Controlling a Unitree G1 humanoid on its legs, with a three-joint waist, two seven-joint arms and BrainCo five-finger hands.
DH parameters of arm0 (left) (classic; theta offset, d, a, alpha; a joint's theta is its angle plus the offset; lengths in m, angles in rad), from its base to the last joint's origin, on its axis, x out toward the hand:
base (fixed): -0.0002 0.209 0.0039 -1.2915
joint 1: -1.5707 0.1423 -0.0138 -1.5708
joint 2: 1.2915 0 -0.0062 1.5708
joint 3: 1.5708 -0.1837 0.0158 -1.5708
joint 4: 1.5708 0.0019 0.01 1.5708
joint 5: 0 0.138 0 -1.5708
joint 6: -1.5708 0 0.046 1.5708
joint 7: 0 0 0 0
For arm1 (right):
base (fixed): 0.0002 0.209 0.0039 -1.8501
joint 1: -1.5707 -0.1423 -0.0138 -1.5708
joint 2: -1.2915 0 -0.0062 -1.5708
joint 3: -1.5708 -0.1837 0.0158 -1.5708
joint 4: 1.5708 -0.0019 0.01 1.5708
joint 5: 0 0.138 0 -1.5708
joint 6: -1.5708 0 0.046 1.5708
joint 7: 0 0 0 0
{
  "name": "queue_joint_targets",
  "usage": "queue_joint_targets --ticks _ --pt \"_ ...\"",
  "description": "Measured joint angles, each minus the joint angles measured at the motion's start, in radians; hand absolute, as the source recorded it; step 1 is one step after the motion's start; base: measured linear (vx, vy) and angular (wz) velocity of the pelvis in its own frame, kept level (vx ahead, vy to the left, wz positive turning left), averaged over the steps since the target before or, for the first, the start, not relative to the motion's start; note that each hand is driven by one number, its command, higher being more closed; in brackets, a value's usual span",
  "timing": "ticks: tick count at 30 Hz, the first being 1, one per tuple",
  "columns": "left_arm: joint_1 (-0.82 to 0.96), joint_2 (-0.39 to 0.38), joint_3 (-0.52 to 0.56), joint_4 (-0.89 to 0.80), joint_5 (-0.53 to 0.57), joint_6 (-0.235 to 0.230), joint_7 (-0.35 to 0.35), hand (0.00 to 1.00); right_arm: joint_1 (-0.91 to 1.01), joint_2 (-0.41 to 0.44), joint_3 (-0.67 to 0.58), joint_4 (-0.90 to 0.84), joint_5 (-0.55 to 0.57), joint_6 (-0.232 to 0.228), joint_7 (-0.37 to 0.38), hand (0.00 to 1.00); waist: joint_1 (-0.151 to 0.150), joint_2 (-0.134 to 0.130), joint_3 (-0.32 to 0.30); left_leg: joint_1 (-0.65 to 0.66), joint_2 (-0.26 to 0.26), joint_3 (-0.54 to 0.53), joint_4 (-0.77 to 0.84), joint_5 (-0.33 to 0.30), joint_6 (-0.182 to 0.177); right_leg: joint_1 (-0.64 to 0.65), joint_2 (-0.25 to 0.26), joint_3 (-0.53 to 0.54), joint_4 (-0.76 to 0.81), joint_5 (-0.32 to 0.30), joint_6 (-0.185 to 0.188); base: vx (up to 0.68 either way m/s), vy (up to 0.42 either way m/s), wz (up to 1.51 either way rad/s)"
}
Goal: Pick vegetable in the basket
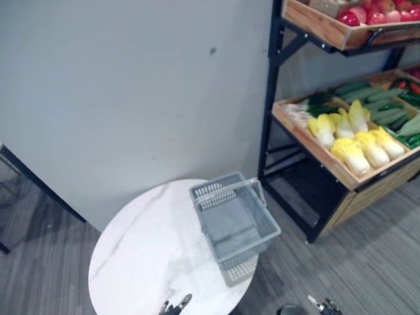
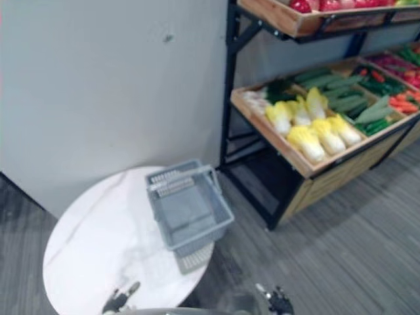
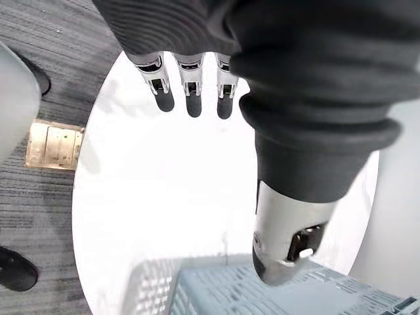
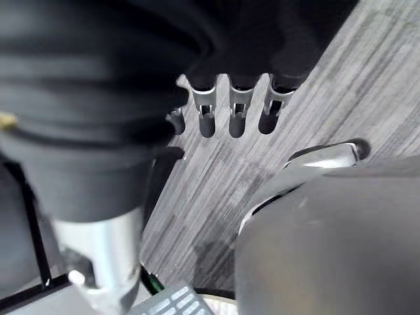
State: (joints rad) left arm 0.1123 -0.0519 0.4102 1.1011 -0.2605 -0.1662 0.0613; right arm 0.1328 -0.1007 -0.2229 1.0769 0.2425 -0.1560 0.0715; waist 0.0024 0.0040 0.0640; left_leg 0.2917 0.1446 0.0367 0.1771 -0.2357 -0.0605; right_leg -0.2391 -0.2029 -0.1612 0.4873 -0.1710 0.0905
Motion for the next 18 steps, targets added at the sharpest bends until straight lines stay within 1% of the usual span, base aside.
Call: queue_joint_targets --ticks 1,2,3,4,5,6,7,8,9,11,12,13,14,15,18 --pt "0.004 -0.007 0.023 -0.004 0.000 0.000 0.001 0.00 -0.001 -0.001 0.003 0.000 0.000 0.000 0.000 0.00 0.000 0.004 -0.007 -0.015 0.017 -0.018 0.011 0.023 -0.001 0.014 0.011 -0.024 -0.010 -0.015 -0.013 0.30 -0.402 0.66" --pt "0.012 -0.015 0.044 -0.010 -0.001 0.000 0.003 0.00 -0.007 0.001 0.007 0.001 0.000 0.000 0.001 0.00 0.001 0.008 -0.014 -0.049 0.044 -0.045 0.044 0.052 0.001 0.036 0.025 -0.059 -0.040 -0.022 -0.024 0.22 -0.317 0.56" --pt "0.013 -0.015 0.057 -0.013 -0.001 0.000 0.003 0.00 -0.013 0.004 0.010 0.003 0.000 0.000 0.001 0.00 0.002 0.009 -0.018 -0.072 0.055 -0.059 0.070 0.065 -0.001 0.044 0.033 -0.074 -0.055 -0.023 -0.027 0.21 -0.274 0.63" --pt "0.013 -0.015 0.069 -0.016 -0.007 0.002 0.004 0.00 -0.027 0.011 0.021 0.011 0.001 0.000 0.001 0.00 0.000 0.009 -0.019 -0.119 0.072 -0.082 0.128 0.096 -0.012 0.069 0.043 -0.111 -0.079 -0.020 -0.034 0.20 -0.262 0.64" --pt "0.016 -0.011 0.070 -0.016 -0.011 0.002 0.007 0.00 -0.033 0.018 0.032 0.020 0.003 -0.001 0.000 0.00 0.000 0.007 -0.018 -0.155 0.087 -0.078 0.182 0.137 -0.042 0.099 0.046 -0.143 -0.096 -0.017 -0.051 0.20 -0.246 0.75" --pt "0.018 -0.010 0.069 -0.016 -0.011 0.002 0.008 0.00 -0.034 0.023 0.036 0.022 0.003 -0.001 0.000 0.00 0.001 0.002 -0.016 -0.175 0.095 -0.072 0.216 0.172 -0.063 0.131 0.043 -0.169 -0.117 -0.018 -0.059 0.19 -0.201 0.65" --pt "0.019 -0.008 0.069 -0.016 -0.011 0.002 0.009 0.00 -0.039 0.027 0.036 0.022 0.004 -0.001 0.001 0.00 0.001 0.001 -0.016 -0.186 0.101 -0.062 0.237 0.189 -0.069 0.151 0.040 -0.182 -0.135 -0.017 -0.063 0.17 -0.160 0.60" --pt "0.022 -0.002 0.067 -0.015 -0.011 0.001 0.010 0.00 -0.043 0.029 0.036 0.025 0.013 -0.001 0.000 0.00 0.002 0.002 -0.015 -0.204 0.116 -0.014 0.266 0.187 -0.076 0.187 0.033 -0.209 -0.166 -0.014 -0.066 0.18 -0.153 0.72" --pt "0.026 0.000 0.062 -0.013 -0.011 0.000 0.010 0.00 -0.047 0.031 0.036 0.027 0.035 -0.003 0.001 0.00 -0.004 0.002 -0.015 -0.230 0.122 0.073 0.273 0.168 -0.076 0.225 0.021 -0.244 -0.197 -0.012 -0.064 0.12 -0.092 0.69" --pt "0.030 0.004 0.053 -0.008 -0.011 0.000 0.011 0.00 -0.053 0.030 0.036 0.031 0.044 -0.005 0.000 0.00 -0.003 0.002 -0.015 -0.249 0.117 0.152 0.220 0.155 -0.074 0.246 0.011 -0.272 -0.217 -0.008 -0.057 0.07 -0.012 0.54" --pt "0.031 0.008 0.048 -0.005 -0.011 0.000 0.012 0.00 -0.056 0.028 0.036 0.030 0.045 -0.008 0.000 0.00 0.000 0.003 -0.015 -0.262 0.105 0.186 0.138 0.177 -0.054 0.251 0.008 -0.287 -0.224 -0.005 -0.051 0.08 0.085 0.46" --pt "0.033 0.011 0.048 -0.004 -0.011 0.000 0.014 0.00 -0.067 0.024 0.036 0.028 0.045 -0.010 -0.002 0.00 0.000 -0.002 -0.015 -0.270 0.092 0.198 0.086 0.192 -0.062 0.246 0.007 -0.295 -0.227 0.001 -0.041 0.07 0.100 0.39" --pt "0.032 0.011 0.046 -0.002 -0.010 0.000 0.014 0.00 -0.069 0.023 0.037 0.027 0.045 -0.010 -0.002 0.00 0.000 -0.007 -0.015 -0.269 0.082 0.196 0.060 0.198 -0.062 0.243 0.006 -0.294 -0.232 0.008 -0.031 0.06 0.126 0.36" --pt "0.029 0.013 0.046 0.000 -0.010 0.000 0.014 0.00 -0.071 0.022 0.036 0.016 0.045 -0.012 -0.004 0.00 -0.001 0.003 -0.017 -0.266 0.071 0.203 0.017 0.201 -0.063 0.239 0.010 -0.297 -0.263 0.027 -0.021 0.01 0.092 0.22" --pt "0.026 0.016 0.047 -0.004 -0.010 -0.001 0.018 0.00 -0.073 0.022 0.034 -0.015 0.042 -0.017 -0.020 0.00 0.000 -0.002 -0.007 -0.264 0.053 0.223 -0.045 0.206 -0.072 0.228 0.011 -0.296 -0.315 0.073 -0.012 -0.03 0.150 0.03"
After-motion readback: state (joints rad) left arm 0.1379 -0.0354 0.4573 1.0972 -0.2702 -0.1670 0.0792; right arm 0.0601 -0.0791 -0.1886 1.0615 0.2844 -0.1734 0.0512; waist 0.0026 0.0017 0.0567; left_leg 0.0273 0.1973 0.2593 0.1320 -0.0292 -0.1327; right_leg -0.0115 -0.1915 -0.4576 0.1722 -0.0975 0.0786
